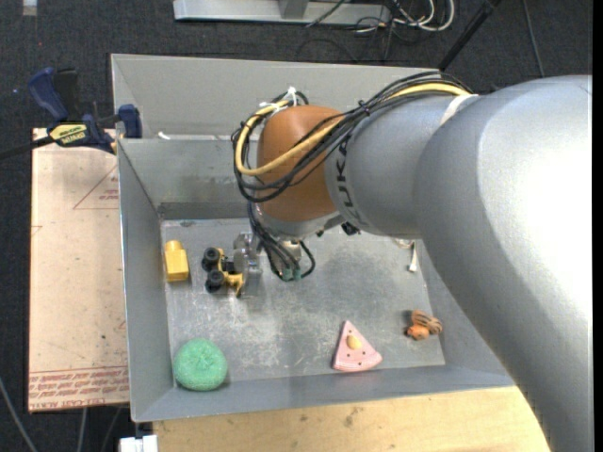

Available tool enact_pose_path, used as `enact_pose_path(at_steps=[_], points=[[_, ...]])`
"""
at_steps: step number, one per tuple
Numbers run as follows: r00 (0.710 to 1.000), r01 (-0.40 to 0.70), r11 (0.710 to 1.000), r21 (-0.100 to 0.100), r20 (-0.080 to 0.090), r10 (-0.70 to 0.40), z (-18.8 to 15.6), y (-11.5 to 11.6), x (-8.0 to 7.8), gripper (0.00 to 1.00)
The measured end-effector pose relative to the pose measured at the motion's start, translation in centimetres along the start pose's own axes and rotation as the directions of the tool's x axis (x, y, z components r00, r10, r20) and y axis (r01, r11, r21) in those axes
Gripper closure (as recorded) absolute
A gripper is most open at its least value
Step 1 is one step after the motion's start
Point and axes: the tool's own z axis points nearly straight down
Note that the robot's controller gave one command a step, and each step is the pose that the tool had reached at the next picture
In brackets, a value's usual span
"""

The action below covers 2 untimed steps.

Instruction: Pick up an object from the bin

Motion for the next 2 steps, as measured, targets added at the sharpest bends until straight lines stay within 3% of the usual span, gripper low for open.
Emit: enact_pose_path(at_steps=[1,2], points=[[1.0,0.0,1.0,0.0,0.0,0.0,0.0,0.0,0.0,1.0],[0.998,-0.059,0.998,0.0,0.003,0.059,-21.1,-3.4,1.5,1.0]])
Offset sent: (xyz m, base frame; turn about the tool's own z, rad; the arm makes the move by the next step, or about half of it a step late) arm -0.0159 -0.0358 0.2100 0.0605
